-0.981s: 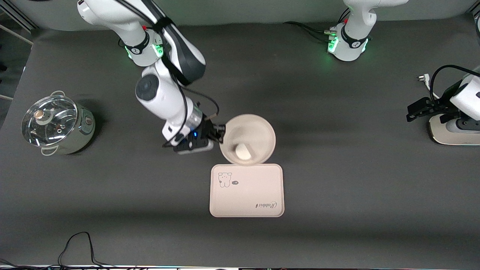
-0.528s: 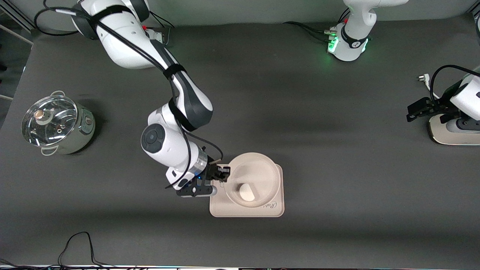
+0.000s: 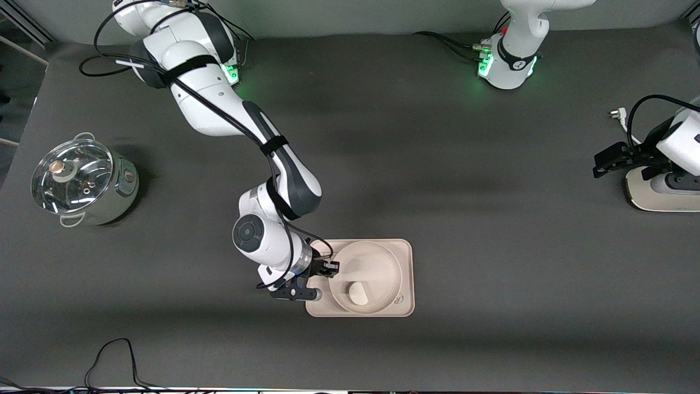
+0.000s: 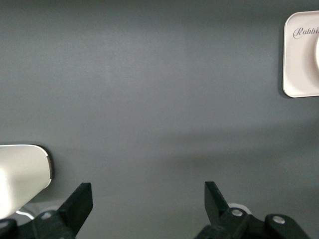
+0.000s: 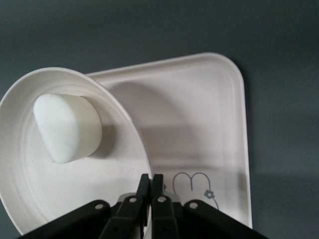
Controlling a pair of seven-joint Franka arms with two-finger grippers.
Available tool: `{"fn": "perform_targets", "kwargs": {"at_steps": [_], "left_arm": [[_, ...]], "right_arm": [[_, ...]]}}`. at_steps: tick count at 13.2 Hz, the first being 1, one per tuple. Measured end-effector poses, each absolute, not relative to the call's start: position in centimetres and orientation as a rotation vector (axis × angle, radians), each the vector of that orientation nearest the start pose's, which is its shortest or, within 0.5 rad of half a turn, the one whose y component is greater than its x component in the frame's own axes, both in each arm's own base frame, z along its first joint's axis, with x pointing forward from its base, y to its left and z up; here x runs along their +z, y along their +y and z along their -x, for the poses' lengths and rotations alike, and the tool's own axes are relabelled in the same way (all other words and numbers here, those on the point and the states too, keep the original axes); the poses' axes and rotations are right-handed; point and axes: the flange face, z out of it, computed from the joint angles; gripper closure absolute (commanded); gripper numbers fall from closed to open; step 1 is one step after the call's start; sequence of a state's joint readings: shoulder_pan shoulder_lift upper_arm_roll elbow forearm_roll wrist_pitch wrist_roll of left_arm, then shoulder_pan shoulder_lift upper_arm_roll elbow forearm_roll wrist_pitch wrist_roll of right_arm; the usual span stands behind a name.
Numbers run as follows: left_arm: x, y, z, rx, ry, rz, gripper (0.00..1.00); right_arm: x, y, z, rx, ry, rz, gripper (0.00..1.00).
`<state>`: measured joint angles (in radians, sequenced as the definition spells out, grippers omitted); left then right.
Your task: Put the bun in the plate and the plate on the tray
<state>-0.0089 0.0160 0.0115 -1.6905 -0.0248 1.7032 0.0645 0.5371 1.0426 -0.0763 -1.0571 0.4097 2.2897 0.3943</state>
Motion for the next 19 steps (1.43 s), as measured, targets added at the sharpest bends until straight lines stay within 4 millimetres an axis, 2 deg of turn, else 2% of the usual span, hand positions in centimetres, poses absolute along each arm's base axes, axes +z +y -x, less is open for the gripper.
{"fn": "perform_targets", "kwargs": {"at_steps": [2, 4, 5, 6, 7, 10, 12, 15, 19], "left_arm": [[57.0, -0.1, -56.7, 0.004, 0.092, 3.165, 0.00], [57.0, -0.1, -56.7, 0.004, 0.092, 3.165, 0.00], [57.0, -0.1, -56.7, 0.004, 0.092, 3.165, 0.00], [57.0, -0.1, -56.7, 0.004, 0.092, 3.165, 0.00], [57.0, -0.1, -56.7, 0.004, 0.092, 3.165, 0.00], [57.0, -0.1, -56.7, 0.004, 0.092, 3.165, 0.00], [57.0, -0.1, -56.7, 0.001, 0.092, 3.165, 0.00], [56.9, -0.1, -56.8, -0.001, 0.093, 3.165, 0.00], [56.7, -0.3, -56.9, -0.003, 0.099, 3.165, 0.00]], "right_arm": [[19.5, 38.1, -69.5, -0.050, 0.202, 2.808, 1.00], [18.9, 38.2, -69.2, -0.037, 0.202, 2.811, 1.00], [18.7, 38.2, -69.1, -0.033, 0.203, 2.813, 0.86], [18.5, 38.1, -69.1, -0.028, 0.204, 2.815, 0.28], [18.4, 38.1, -69.0, -0.024, 0.206, 2.816, 0.00], [19.3, 37.9, -69.4, -0.046, 0.210, 2.808, 0.00], [22.2, 37.8, -69.9, -0.067, 0.207, 2.796, 0.00], [28.7, 35.9, -70.5, -0.032, 0.199, 2.821, 0.00], [40.2, 31.3, -69.4, 0.092, 0.191, 2.862, 0.00]]}}
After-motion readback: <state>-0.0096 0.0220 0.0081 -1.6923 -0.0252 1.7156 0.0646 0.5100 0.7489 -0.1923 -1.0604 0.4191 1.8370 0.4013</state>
